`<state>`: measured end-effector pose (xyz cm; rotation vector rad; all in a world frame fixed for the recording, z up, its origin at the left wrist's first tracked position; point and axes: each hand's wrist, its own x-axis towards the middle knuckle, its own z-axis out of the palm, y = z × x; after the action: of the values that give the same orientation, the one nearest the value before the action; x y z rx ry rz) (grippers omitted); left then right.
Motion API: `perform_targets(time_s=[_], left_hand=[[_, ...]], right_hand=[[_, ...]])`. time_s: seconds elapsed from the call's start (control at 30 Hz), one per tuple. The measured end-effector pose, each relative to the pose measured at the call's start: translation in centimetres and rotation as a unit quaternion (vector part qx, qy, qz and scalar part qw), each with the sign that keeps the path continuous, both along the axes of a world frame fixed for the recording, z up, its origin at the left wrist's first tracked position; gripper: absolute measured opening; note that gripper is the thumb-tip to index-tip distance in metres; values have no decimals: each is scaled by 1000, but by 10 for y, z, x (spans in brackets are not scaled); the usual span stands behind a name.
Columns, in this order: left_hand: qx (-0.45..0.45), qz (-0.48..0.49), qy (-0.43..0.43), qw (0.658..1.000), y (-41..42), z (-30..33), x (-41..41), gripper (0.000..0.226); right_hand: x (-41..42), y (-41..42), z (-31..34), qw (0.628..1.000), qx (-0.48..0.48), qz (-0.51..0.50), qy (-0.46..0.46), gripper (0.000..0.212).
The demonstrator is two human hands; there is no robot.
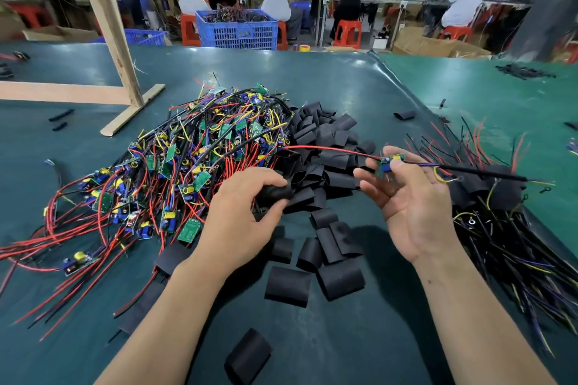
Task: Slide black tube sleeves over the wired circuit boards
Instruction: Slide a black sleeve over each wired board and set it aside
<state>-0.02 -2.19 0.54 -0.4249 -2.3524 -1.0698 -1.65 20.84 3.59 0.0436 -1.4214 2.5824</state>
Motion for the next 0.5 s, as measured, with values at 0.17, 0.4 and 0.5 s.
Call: perform_targets(time_s=[0.17, 0.4, 0.5], left_hand=[[1, -20, -5, 1000, 1, 0, 0, 32], [9, -13, 30, 999, 2, 0, 1, 36], [10, -21, 32, 999, 1, 0, 0, 37]], right_hand=[[-1, -1, 0, 1000, 11, -3, 4, 15], [-3, -2, -2, 1000, -8, -15, 6, 23], [-3, 1, -3, 1000, -14, -22, -2, 27]])
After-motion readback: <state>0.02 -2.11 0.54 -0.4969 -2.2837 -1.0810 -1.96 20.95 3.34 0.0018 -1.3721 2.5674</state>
